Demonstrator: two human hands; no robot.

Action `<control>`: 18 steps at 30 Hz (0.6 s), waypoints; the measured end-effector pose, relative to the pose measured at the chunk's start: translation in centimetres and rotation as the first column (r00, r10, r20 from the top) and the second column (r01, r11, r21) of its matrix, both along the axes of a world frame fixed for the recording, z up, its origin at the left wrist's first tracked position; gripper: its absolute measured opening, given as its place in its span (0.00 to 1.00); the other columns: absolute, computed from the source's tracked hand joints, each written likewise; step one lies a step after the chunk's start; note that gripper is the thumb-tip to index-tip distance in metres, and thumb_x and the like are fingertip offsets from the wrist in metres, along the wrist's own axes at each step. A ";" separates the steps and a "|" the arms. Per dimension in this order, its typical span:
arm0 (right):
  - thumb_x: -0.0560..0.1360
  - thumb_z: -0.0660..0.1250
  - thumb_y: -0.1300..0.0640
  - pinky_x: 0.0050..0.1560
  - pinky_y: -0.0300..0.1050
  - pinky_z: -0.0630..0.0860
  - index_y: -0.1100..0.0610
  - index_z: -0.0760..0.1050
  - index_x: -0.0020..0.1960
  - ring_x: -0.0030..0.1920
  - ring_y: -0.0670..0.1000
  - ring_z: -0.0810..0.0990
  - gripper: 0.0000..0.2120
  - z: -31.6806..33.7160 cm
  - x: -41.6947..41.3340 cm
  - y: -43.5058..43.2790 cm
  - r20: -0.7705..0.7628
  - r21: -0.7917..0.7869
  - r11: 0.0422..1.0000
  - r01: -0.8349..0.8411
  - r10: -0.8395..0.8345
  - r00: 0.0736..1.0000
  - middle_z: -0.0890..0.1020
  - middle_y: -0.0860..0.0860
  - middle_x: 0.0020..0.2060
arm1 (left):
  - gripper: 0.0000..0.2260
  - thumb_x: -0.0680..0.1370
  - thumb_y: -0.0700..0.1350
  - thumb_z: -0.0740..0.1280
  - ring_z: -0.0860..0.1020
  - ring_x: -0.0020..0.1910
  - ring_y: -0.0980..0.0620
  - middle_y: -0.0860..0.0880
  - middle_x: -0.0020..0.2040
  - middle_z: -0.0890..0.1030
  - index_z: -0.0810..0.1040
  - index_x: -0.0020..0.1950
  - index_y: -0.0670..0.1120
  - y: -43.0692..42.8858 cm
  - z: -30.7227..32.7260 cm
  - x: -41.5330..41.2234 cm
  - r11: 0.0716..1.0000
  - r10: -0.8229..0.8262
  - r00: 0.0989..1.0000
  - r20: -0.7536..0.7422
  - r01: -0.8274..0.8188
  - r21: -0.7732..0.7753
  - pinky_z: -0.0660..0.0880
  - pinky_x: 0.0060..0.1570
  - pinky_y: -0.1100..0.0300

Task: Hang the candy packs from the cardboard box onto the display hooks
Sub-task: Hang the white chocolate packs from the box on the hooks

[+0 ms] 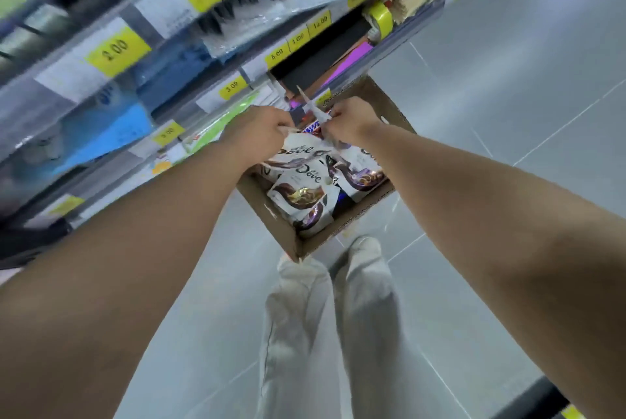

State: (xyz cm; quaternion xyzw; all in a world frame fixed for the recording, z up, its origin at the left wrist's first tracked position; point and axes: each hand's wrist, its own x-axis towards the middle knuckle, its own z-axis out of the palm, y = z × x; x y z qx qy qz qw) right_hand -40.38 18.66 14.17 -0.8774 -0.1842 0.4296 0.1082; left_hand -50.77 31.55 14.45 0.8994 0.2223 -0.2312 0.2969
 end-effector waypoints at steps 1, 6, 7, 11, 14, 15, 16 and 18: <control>0.74 0.60 0.63 0.32 0.41 0.69 0.58 0.66 0.28 0.40 0.53 0.74 0.16 2.2 -0.7 0.6 0.044 0.002 1.000 -0.025 0.025 0.999 0.74 0.55 0.31 | 0.11 0.79 0.44 0.58 0.75 0.54 0.43 0.45 0.56 0.79 0.80 0.52 0.51 0.2 2.3 -0.7 0.999 0.038 0.999 0.039 -0.038 0.004 0.74 0.52 0.54; 0.75 0.63 0.57 0.31 0.41 0.66 0.59 0.67 0.30 0.39 0.53 0.74 0.16 13.3 -6.4 2.6 0.116 0.093 0.982 -0.162 0.151 0.982 0.74 0.55 0.32 | 0.12 0.80 0.47 0.58 0.74 0.60 0.42 0.47 0.61 0.78 0.78 0.58 0.53 0.6 13.2 -7.4 0.975 0.129 0.981 0.142 -0.151 0.163 0.71 0.53 0.53; 0.75 0.64 0.57 0.31 0.41 0.65 0.59 0.68 0.31 0.37 0.53 0.73 0.15 15.2 -7.8 2.6 0.119 0.120 0.978 -0.172 0.158 0.980 0.73 0.55 0.32 | 0.12 0.80 0.48 0.58 0.75 0.60 0.42 0.47 0.60 0.79 0.78 0.58 0.53 0.5 15.2 -9.3 0.965 0.139 0.976 0.165 -0.171 0.200 0.72 0.51 0.53; 0.74 0.66 0.57 0.34 0.41 0.60 0.58 0.60 0.28 0.32 0.52 0.65 0.20 22.0 -13.9 2.9 0.187 0.272 0.926 -0.260 0.214 0.959 0.65 0.56 0.29 | 0.10 0.76 0.48 0.62 0.77 0.53 0.42 0.45 0.51 0.82 0.81 0.51 0.49 -0.3 22.9 -17.1 0.904 0.245 0.944 0.221 -0.305 0.301 0.73 0.46 0.53; 0.77 0.64 0.58 0.37 0.42 0.57 0.57 0.55 0.28 0.30 0.52 0.61 0.24 28.3 -19.6 3.5 0.228 0.355 0.845 -0.399 0.336 0.914 0.59 0.54 0.27 | 0.08 0.73 0.47 0.64 0.77 0.50 0.41 0.44 0.47 0.82 0.82 0.46 0.48 -1.3 28.8 -23.3 0.805 0.422 0.860 0.287 -0.501 0.319 0.72 0.43 0.55; 0.77 0.63 0.59 0.38 0.43 0.58 0.57 0.55 0.28 0.30 0.52 0.61 0.23 30.2 -21.1 3.9 0.229 0.359 0.816 -0.452 0.393 0.891 0.59 0.53 0.27 | 0.08 0.72 0.47 0.65 0.78 0.50 0.41 0.43 0.46 0.82 0.82 0.45 0.47 -1.6 30.4 -25.3 0.762 0.467 0.822 0.324 -0.561 0.324 0.72 0.43 0.55; 0.77 0.62 0.60 0.38 0.43 0.59 0.57 0.55 0.28 0.30 0.53 0.61 0.23 32.3 -22.9 4.4 0.245 0.349 0.782 -0.517 0.457 0.855 0.59 0.53 0.27 | 0.10 0.71 0.49 0.64 0.78 0.49 0.40 0.42 0.46 0.82 0.82 0.44 0.47 -1.6 31.9 -27.5 0.723 0.489 0.790 0.370 -0.605 0.334 0.72 0.42 0.55; 0.76 0.61 0.62 0.35 0.44 0.55 0.56 0.54 0.28 0.33 0.54 0.61 0.22 35.9 -26.2 5.5 0.317 0.313 0.684 -0.659 0.579 0.751 0.58 0.54 0.27 | 0.15 0.68 0.51 0.60 0.78 0.47 0.40 0.40 0.43 0.82 0.83 0.43 0.45 -1.6 34.6 -31.7 0.669 0.469 0.752 0.464 -0.645 0.370 0.72 0.40 0.55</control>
